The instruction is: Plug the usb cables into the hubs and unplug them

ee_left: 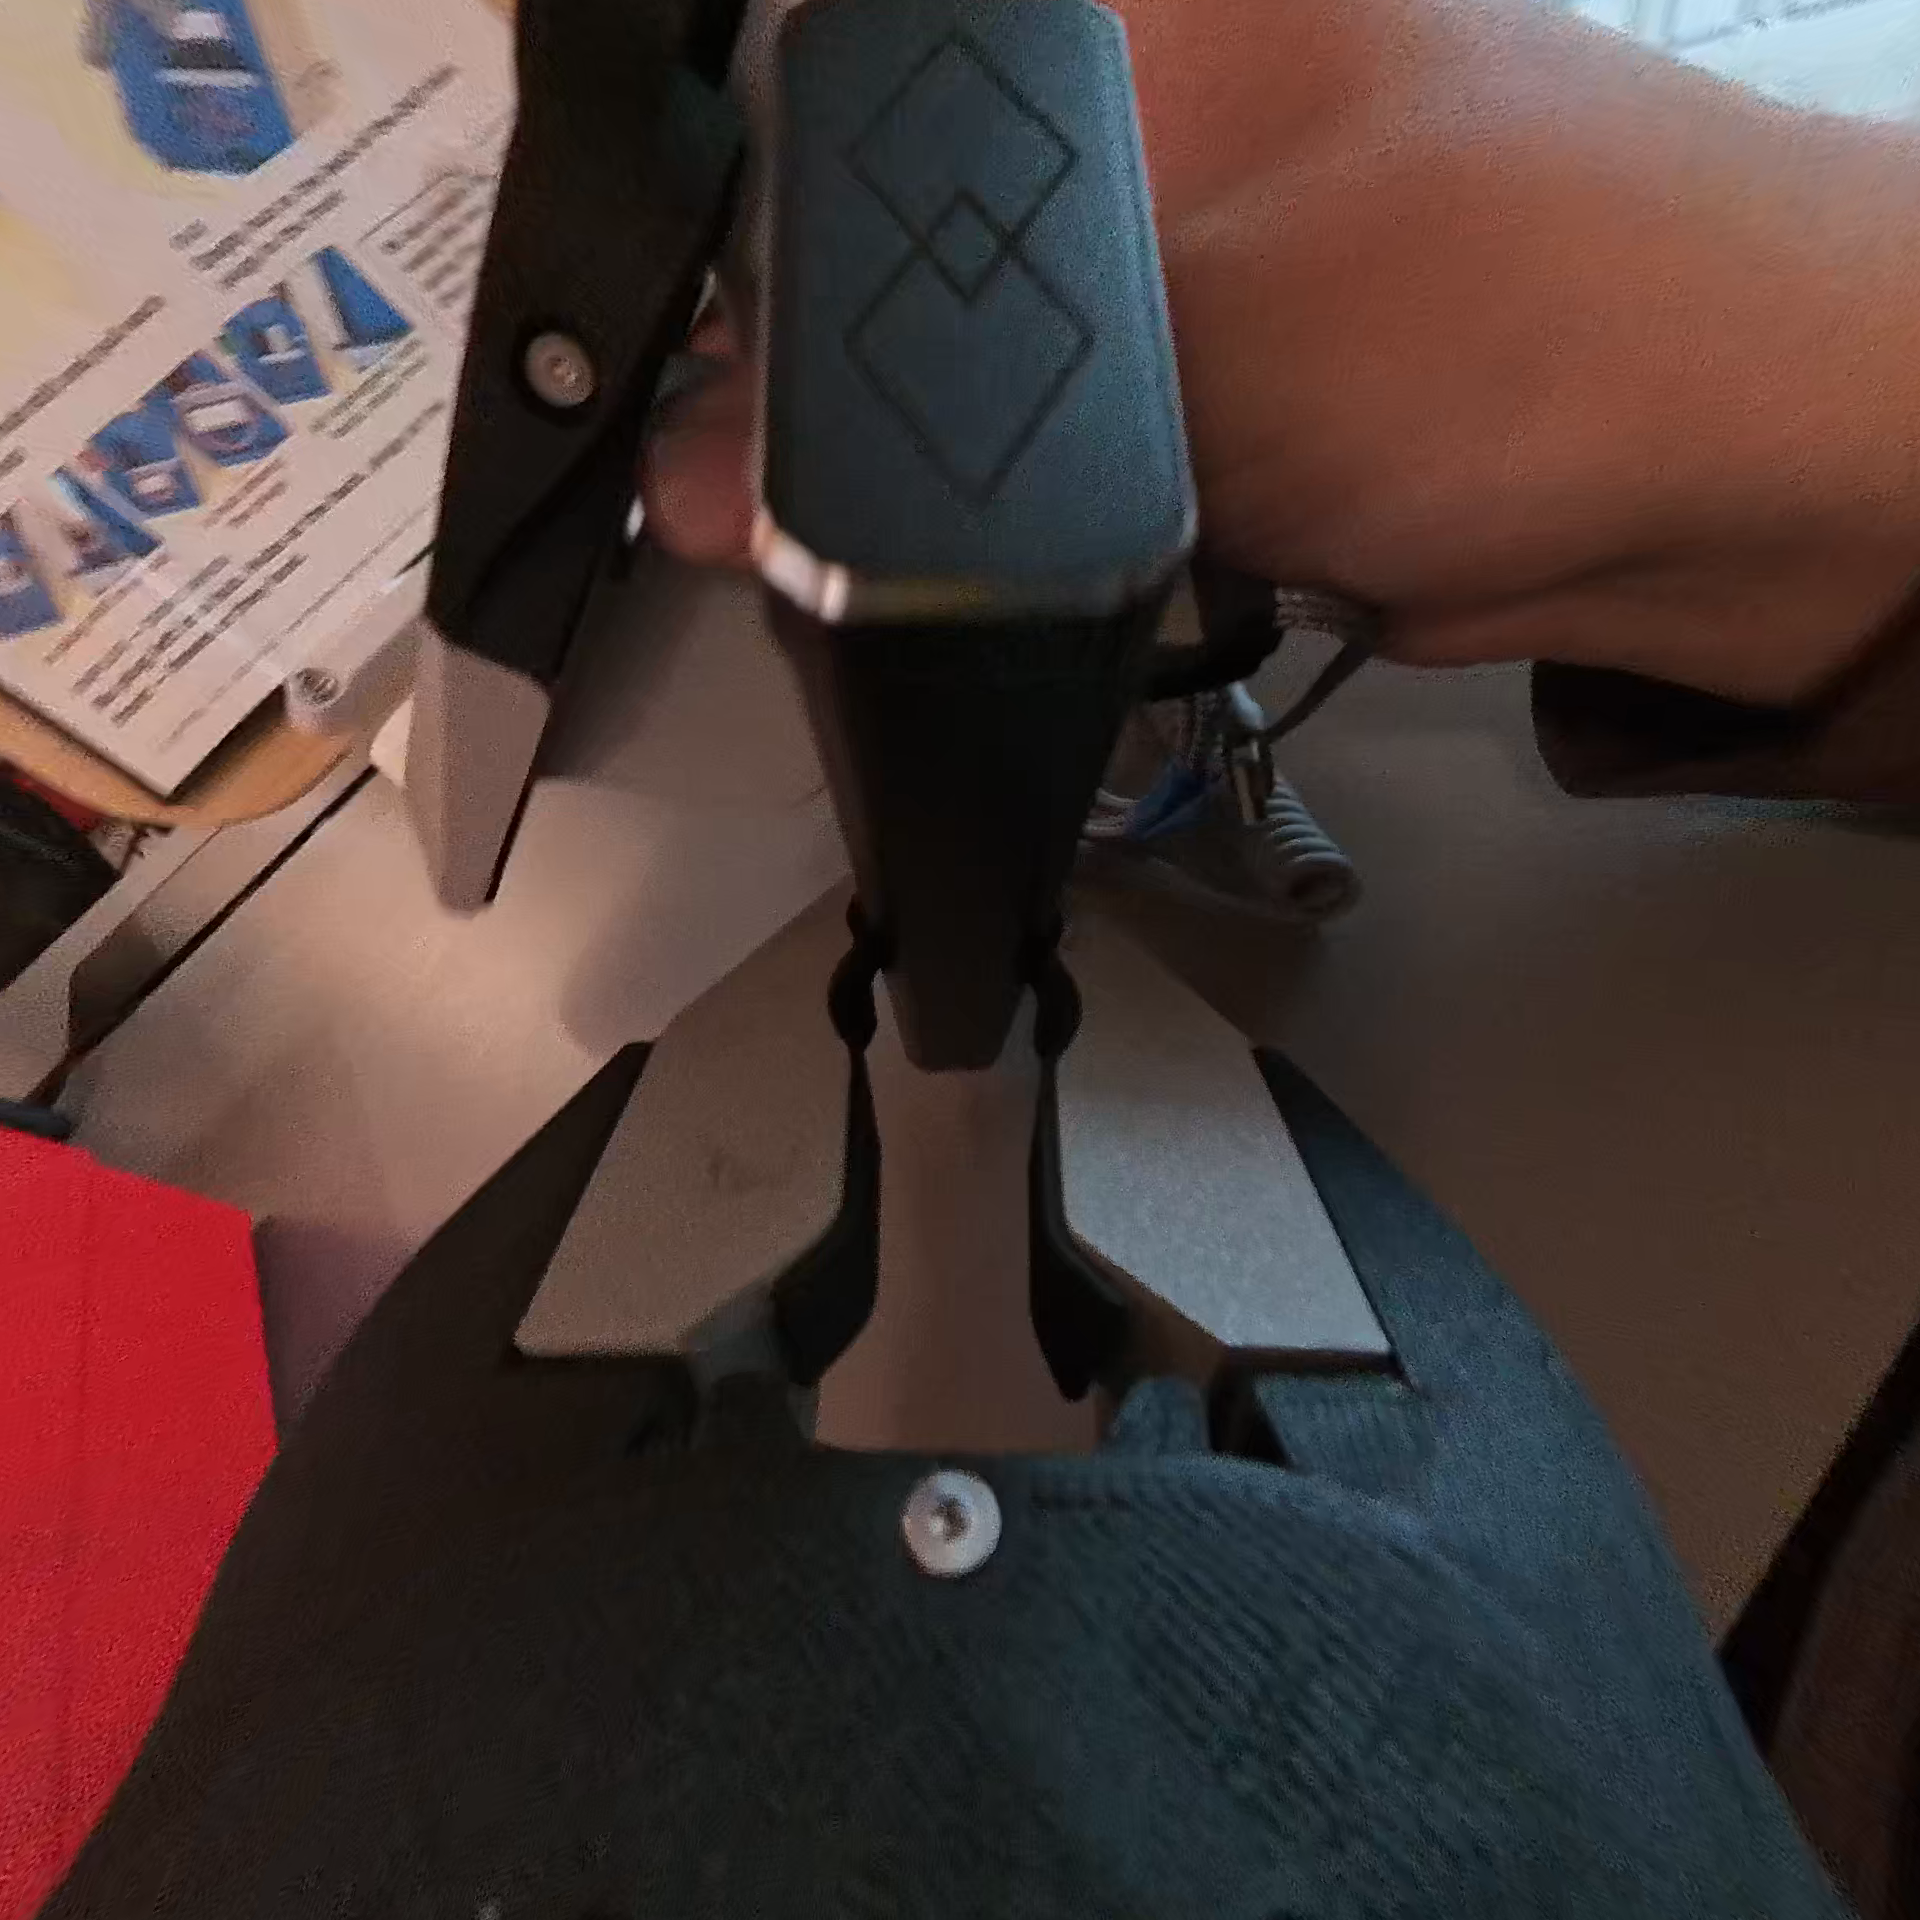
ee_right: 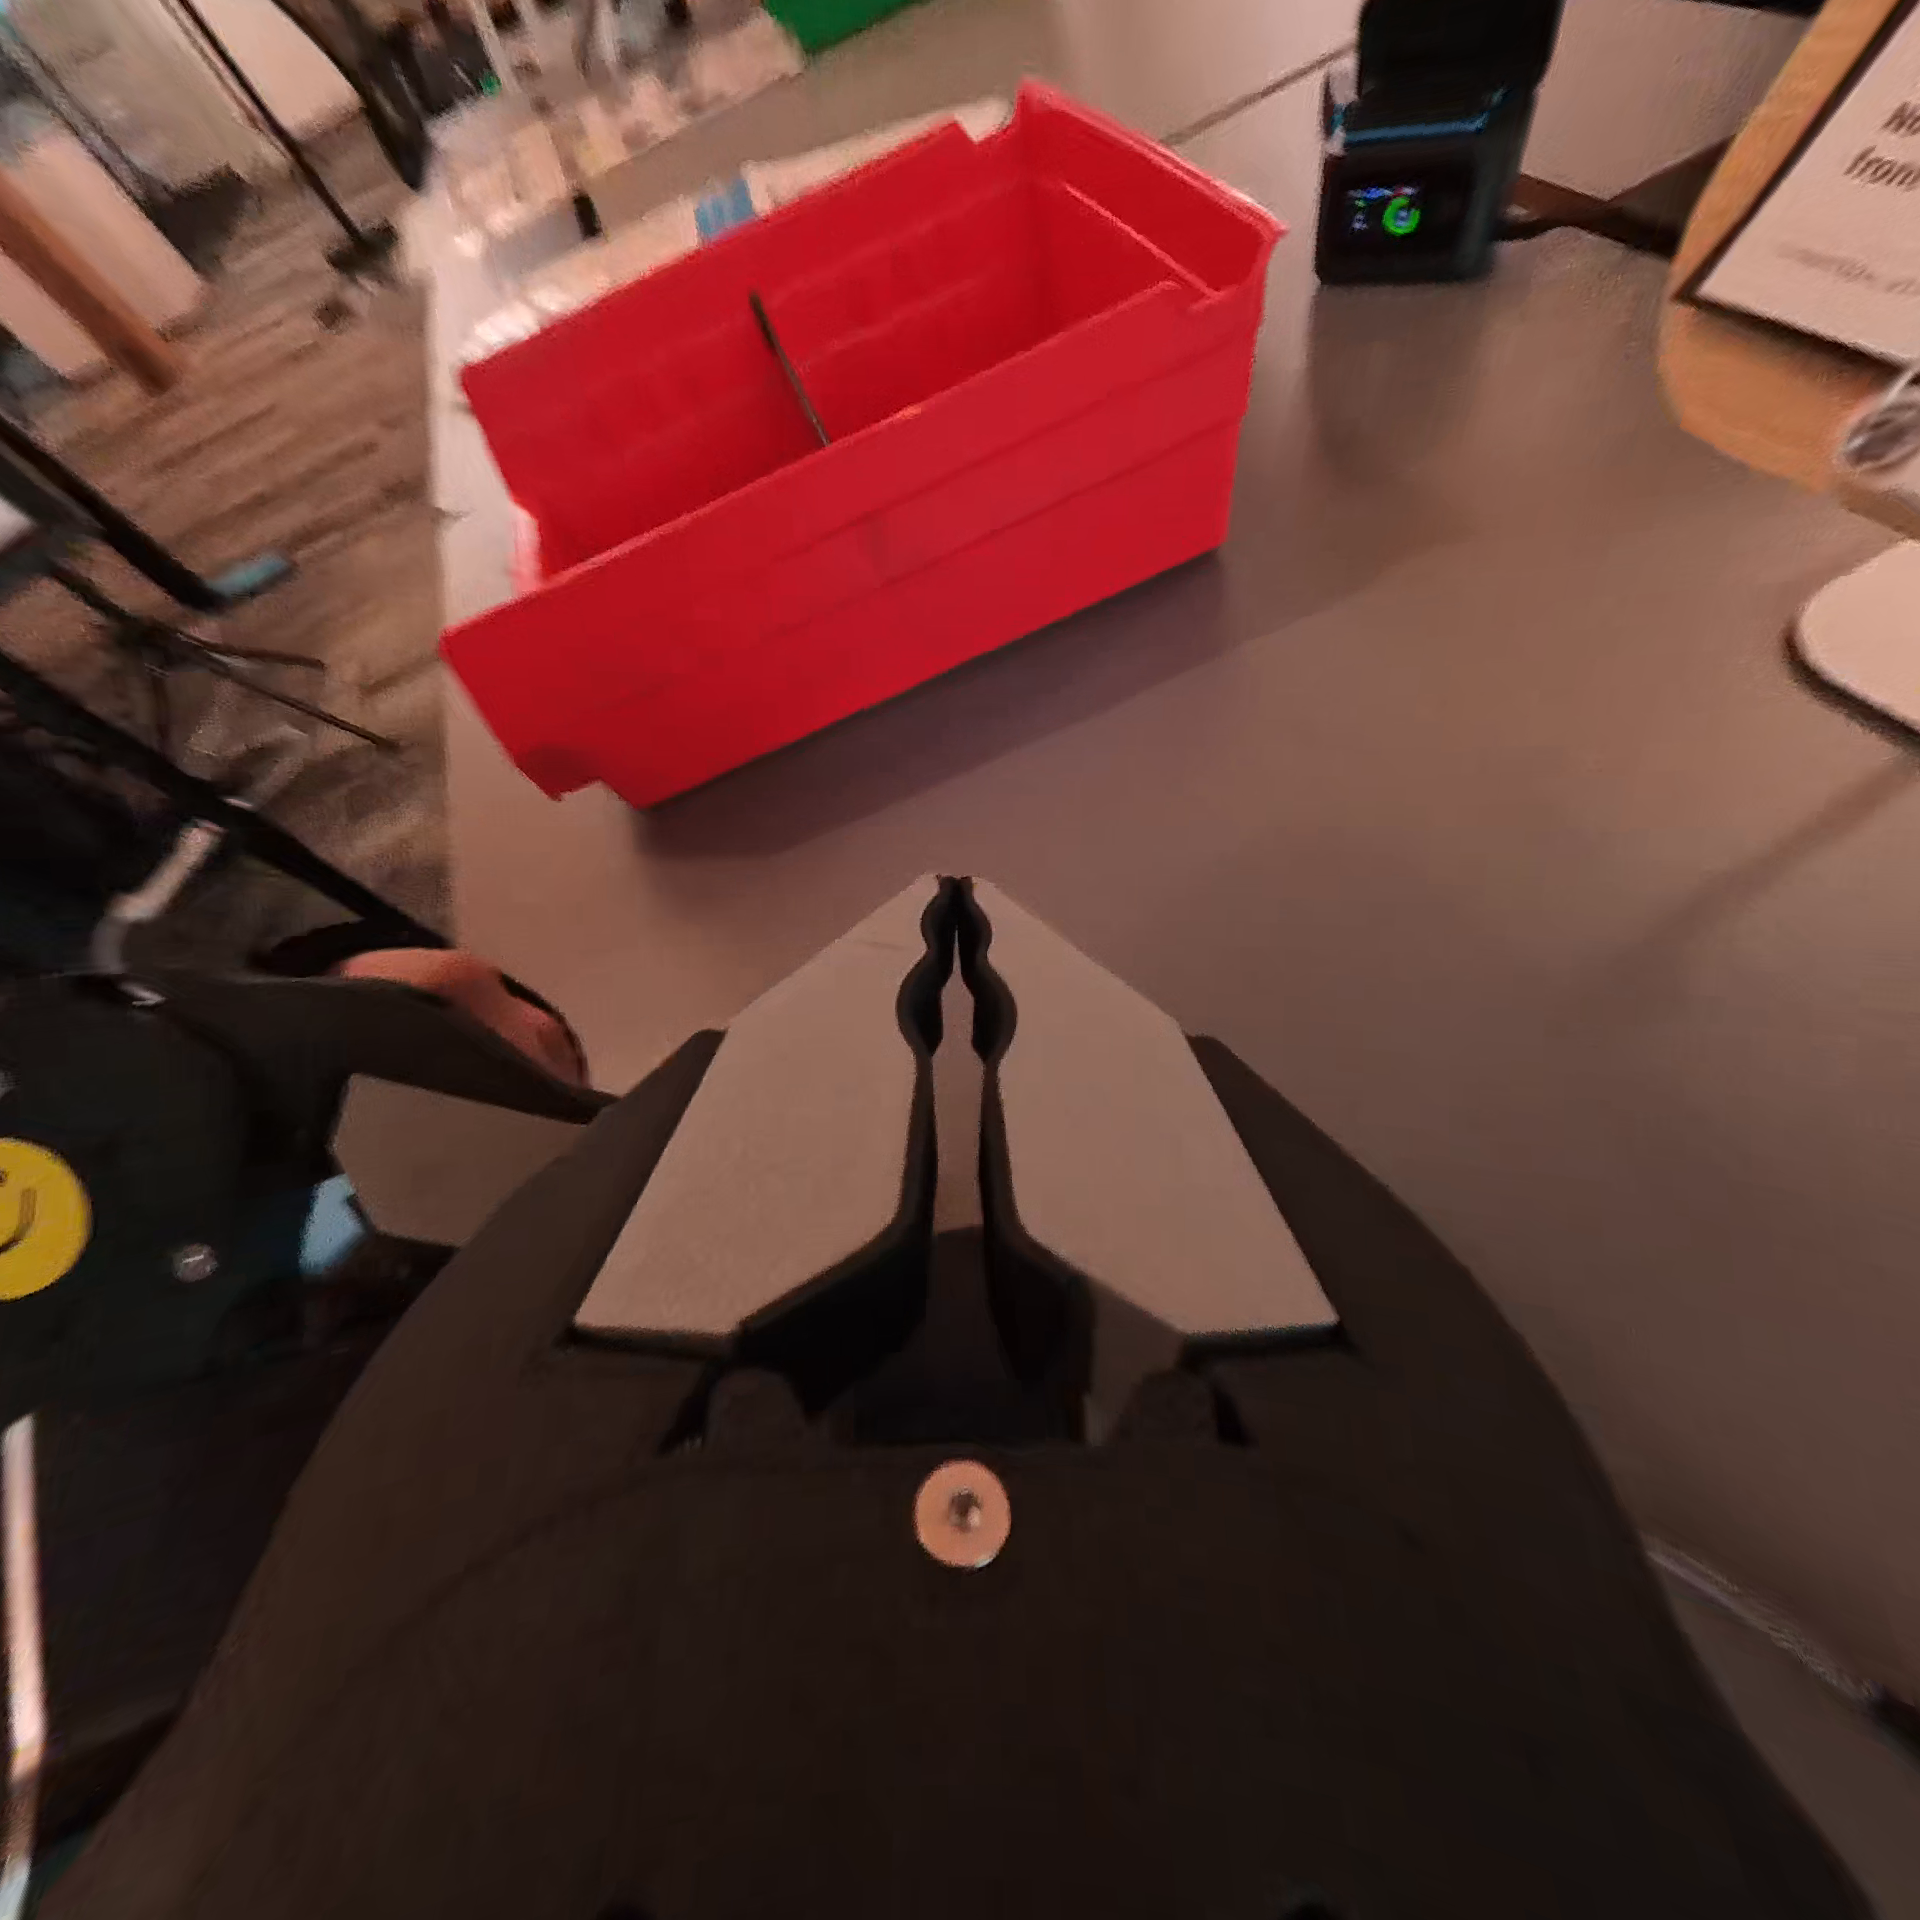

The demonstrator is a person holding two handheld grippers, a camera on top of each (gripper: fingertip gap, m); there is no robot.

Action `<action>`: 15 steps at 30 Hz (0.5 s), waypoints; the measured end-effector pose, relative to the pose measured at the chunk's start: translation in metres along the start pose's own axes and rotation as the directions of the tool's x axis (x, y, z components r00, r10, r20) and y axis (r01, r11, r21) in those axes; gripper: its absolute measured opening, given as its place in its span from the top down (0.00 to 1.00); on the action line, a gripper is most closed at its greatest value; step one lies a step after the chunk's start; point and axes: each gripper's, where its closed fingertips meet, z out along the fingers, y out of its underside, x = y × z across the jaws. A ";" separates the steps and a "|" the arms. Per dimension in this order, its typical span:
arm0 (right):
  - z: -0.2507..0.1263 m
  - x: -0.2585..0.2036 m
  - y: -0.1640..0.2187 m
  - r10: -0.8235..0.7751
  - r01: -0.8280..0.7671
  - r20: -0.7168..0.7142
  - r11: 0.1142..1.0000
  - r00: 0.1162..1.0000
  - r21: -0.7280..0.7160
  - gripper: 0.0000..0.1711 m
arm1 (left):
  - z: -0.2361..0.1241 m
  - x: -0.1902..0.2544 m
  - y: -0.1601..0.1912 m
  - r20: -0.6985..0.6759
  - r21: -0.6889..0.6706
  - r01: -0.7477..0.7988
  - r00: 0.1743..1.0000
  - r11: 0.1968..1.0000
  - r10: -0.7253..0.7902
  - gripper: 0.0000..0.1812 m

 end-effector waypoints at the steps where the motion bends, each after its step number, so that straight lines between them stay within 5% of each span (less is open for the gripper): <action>1: 0.001 0.007 -0.003 -0.035 0.034 -0.056 0.999 0.998 -0.019 1.00 | -0.003 -0.007 0.004 0.016 0.010 0.035 0.999 0.999 -0.035 0.86; 7: -0.051 0.047 0.006 -0.194 0.187 -0.291 0.981 0.937 -0.053 1.00 | -0.019 -0.046 0.032 0.052 0.047 0.211 0.976 0.976 -0.213 0.86; 11: -0.072 0.026 0.040 -0.243 0.241 -0.087 0.970 0.966 -0.040 0.99 | -0.019 -0.066 0.041 0.071 0.061 0.312 0.946 0.948 -0.316 0.85; 15: -0.075 0.030 0.067 -0.235 0.232 -0.018 0.967 0.972 -0.101 0.86 | -0.016 -0.077 0.044 0.069 0.076 0.403 0.910 0.912 -0.408 0.85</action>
